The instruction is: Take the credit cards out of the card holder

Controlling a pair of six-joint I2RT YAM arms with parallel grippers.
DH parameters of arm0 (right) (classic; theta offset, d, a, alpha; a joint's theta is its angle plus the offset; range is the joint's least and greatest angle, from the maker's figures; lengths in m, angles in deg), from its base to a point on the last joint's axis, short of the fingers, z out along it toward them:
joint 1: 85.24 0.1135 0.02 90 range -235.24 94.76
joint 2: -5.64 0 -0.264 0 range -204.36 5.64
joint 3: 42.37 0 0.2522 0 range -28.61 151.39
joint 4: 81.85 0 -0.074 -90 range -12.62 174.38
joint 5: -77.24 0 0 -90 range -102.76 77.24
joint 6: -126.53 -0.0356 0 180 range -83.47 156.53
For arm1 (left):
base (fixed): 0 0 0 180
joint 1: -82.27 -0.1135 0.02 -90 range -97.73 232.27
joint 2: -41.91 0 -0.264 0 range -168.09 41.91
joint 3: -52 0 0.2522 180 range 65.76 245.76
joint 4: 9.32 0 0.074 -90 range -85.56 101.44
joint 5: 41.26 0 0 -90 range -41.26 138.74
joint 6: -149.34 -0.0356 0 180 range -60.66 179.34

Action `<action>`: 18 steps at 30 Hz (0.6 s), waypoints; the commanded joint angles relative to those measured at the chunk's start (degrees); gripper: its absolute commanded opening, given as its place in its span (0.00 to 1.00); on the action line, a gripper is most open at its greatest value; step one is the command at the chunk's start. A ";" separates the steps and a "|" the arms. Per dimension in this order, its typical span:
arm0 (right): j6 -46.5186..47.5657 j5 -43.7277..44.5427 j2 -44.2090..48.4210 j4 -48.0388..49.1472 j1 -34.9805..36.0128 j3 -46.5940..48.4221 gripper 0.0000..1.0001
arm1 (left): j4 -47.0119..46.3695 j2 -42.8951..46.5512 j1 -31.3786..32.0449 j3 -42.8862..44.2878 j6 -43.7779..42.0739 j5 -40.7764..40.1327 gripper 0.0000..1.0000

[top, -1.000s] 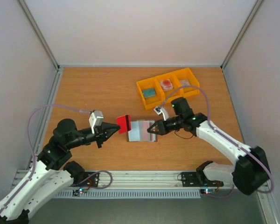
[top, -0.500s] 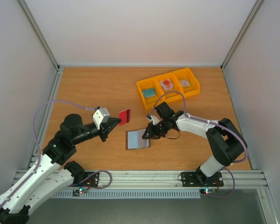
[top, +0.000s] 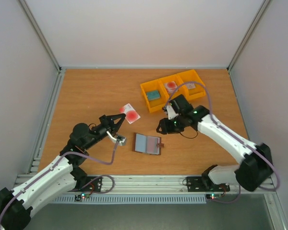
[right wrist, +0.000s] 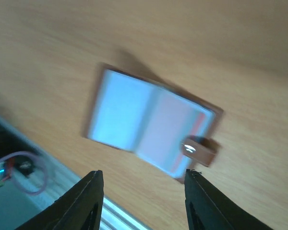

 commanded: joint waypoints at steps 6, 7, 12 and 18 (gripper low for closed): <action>-0.40 -22.51 14.42 21.02 6.68 4.60 0.58 | -14.93 0.34 0.42 0.01 -28.13 10.49 0.00; -2.03 -22.27 14.43 24.27 6.68 4.58 0.60 | -14.80 0.29 0.43 0.06 -28.34 10.63 0.00; -7.40 -15.60 11.46 30.45 8.00 5.55 0.64 | -14.43 0.39 1.10 0.81 -27.96 10.59 0.00; -3.86 -18.05 6.81 29.04 9.76 8.81 0.58 | -14.23 0.53 2.33 0.56 -27.79 10.43 0.00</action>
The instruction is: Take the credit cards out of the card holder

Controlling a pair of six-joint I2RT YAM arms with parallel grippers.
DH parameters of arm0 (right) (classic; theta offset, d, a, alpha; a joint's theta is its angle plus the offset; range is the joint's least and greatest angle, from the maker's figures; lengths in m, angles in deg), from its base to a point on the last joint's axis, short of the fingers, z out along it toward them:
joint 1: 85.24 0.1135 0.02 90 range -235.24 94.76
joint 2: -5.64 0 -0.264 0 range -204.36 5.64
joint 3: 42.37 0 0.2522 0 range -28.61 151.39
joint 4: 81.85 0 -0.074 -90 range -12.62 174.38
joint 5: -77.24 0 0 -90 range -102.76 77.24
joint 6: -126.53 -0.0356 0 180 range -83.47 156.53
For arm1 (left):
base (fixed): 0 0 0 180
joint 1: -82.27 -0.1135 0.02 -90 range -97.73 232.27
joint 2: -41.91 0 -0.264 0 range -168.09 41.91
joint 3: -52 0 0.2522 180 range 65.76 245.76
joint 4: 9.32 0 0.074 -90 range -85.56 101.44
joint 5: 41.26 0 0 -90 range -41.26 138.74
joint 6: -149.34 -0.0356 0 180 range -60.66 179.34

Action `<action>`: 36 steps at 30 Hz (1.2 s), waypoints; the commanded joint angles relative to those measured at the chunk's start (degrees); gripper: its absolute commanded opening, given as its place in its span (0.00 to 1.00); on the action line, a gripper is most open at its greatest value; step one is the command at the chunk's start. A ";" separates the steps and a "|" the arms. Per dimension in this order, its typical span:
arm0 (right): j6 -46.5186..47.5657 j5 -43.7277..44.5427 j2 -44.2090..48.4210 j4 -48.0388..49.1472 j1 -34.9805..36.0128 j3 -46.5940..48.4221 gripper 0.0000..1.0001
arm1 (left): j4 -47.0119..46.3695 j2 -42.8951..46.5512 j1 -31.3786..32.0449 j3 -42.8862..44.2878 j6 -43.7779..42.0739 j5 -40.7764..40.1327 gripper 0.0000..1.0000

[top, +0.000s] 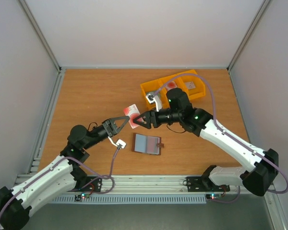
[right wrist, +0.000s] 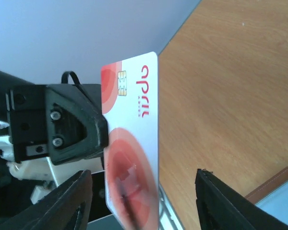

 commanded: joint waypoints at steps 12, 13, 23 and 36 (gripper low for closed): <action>23.74 4.52 -0.52 -30.04 -3.02 10.28 0.01 | 37.42 8.13 2.22 9.19 18.02 -1.22 0.99; 28.10 5.78 -1.40 -35.37 -2.85 12.25 0.01 | 47.81 7.54 2.28 13.70 27.32 1.06 0.98; 49.02 9.86 0.24 -49.38 8.71 15.80 0.05 | 50.26 -3.24 -0.38 20.55 116.13 29.57 0.75; 49.52 22.98 -6.77 -46.35 14.88 20.90 0.03 | 43.63 -3.94 -0.34 15.13 126.23 22.15 0.61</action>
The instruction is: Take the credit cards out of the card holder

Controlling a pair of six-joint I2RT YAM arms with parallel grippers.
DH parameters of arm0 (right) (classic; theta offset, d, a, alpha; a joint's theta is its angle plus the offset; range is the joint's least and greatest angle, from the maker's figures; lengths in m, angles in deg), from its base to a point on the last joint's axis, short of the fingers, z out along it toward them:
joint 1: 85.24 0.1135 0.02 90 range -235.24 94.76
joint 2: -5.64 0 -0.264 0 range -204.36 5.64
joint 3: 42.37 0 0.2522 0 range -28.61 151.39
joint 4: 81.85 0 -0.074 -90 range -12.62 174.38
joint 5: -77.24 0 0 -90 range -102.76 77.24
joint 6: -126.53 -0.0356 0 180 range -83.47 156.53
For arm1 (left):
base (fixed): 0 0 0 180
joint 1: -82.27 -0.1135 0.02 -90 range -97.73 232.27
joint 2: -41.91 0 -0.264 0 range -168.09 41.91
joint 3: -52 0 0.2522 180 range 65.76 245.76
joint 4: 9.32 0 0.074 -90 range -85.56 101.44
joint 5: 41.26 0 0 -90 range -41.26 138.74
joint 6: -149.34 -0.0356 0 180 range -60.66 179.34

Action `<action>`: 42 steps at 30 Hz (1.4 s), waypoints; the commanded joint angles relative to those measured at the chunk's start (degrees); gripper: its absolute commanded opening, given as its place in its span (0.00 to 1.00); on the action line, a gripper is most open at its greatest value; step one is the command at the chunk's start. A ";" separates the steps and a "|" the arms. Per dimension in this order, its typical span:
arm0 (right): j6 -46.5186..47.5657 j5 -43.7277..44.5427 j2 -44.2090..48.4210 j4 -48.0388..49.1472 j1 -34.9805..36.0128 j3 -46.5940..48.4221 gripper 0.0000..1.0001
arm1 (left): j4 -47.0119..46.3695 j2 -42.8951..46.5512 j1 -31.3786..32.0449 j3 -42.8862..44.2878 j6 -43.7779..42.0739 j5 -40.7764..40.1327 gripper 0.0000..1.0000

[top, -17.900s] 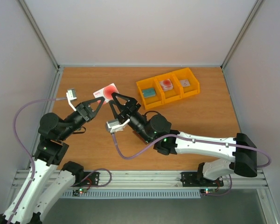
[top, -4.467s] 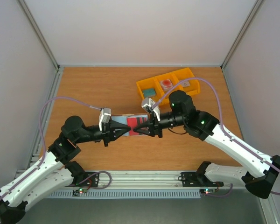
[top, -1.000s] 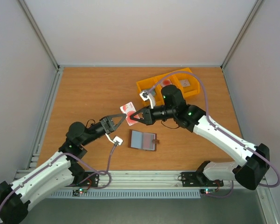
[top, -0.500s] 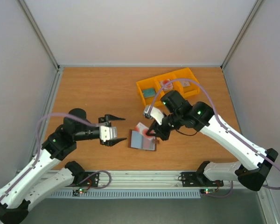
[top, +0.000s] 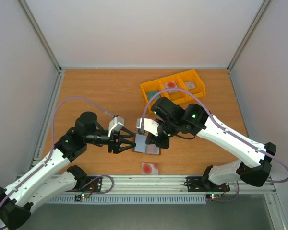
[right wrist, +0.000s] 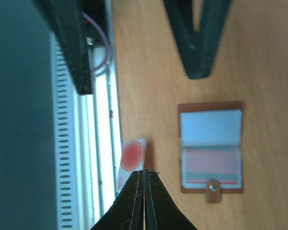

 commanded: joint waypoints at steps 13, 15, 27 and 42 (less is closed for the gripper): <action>-45.96 23.44 2.94 10.99 -2.83 -23.92 0.31 | 23.80 0.69 -0.32 -4.45 -39.66 -16.19 0.55; -53.86 24.04 2.04 9.81 -2.83 -26.23 0.37 | 26.26 -1.73 2.86 -5.41 -45.68 -21.68 0.52; -61.62 27.64 -2.39 19.52 -2.82 -32.30 0.58 | 17.45 -8.77 14.79 -6.36 -46.87 -30.99 0.63; -59.21 16.26 -9.18 37.67 -13.48 -38.72 0.46 | -5.86 -17.92 4.18 -11.10 31.94 -35.01 0.83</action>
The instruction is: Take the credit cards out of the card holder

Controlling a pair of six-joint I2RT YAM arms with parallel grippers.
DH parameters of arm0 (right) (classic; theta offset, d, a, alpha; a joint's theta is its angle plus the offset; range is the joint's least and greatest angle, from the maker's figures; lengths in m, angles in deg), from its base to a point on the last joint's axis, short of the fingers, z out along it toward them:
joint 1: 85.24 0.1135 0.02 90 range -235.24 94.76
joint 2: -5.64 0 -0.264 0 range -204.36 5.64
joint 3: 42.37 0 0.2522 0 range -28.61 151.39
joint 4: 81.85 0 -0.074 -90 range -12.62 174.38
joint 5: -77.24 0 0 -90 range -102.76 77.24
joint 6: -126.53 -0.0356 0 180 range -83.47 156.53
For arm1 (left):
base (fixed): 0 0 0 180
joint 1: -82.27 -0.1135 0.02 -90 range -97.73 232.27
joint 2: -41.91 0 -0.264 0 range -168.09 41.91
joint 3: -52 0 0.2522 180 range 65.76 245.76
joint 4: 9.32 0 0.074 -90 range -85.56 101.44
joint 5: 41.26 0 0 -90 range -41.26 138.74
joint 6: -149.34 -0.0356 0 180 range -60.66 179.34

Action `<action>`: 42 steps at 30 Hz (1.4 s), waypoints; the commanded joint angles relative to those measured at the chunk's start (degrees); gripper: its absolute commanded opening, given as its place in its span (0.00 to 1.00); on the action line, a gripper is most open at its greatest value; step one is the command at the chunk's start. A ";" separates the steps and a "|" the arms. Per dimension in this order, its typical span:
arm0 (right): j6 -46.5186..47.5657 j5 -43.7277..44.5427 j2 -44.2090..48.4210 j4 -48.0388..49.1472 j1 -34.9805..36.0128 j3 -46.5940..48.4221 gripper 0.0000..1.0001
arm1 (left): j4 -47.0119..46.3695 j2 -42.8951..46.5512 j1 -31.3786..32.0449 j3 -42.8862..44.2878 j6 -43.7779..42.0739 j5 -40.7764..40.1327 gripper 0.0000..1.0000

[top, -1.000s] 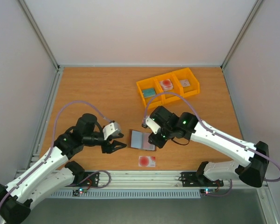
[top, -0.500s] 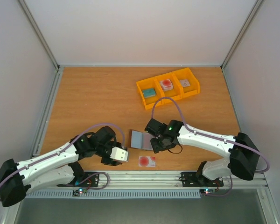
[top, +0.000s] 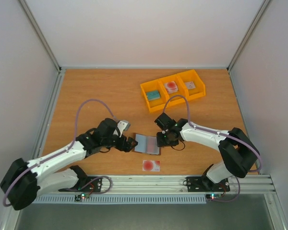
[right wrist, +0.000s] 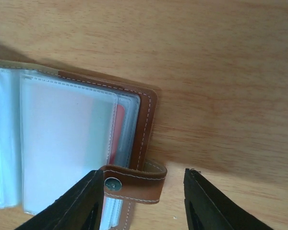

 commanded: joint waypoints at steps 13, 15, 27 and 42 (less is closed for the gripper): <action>1.89 -3.54 -2.18 7.77 -0.36 -2.97 0.37 | -28.90 -22.24 -3.66 -6.63 28.39 6.33 0.83; 1.87 -4.09 -2.52 8.52 -0.39 -2.86 0.35 | -30.09 -23.82 -2.88 -5.80 27.79 7.47 0.69; 7.63 -13.04 8.78 10.61 -7.33 -4.61 0.38 | -35.35 -10.97 -2.42 -8.91 22.43 8.08 0.00; 25.58 -38.57 28.67 6.92 -11.88 14.13 0.92 | -32.32 23.35 -11.43 -4.08 3.24 17.38 0.00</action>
